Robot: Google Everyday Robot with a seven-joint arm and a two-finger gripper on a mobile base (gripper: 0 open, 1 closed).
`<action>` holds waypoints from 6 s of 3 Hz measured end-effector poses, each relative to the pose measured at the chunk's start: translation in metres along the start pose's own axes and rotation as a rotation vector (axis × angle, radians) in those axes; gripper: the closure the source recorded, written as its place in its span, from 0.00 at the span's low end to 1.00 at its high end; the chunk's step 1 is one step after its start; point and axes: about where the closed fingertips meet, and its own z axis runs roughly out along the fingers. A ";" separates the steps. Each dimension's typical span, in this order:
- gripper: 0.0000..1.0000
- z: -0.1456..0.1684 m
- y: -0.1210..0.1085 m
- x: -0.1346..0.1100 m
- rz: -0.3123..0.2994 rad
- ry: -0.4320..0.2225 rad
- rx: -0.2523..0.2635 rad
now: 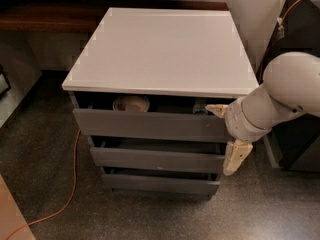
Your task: Pick blue plastic bottle from top drawer and place on counter
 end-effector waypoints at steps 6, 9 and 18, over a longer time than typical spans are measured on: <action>0.26 0.132 -0.070 0.045 0.042 -0.035 0.063; 0.95 0.121 -0.046 0.028 0.054 -0.033 0.048; 0.33 0.108 -0.024 0.016 0.087 -0.034 0.048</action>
Offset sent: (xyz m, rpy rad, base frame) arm 0.0759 0.0080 -0.0804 0.0526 -0.0845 0.0297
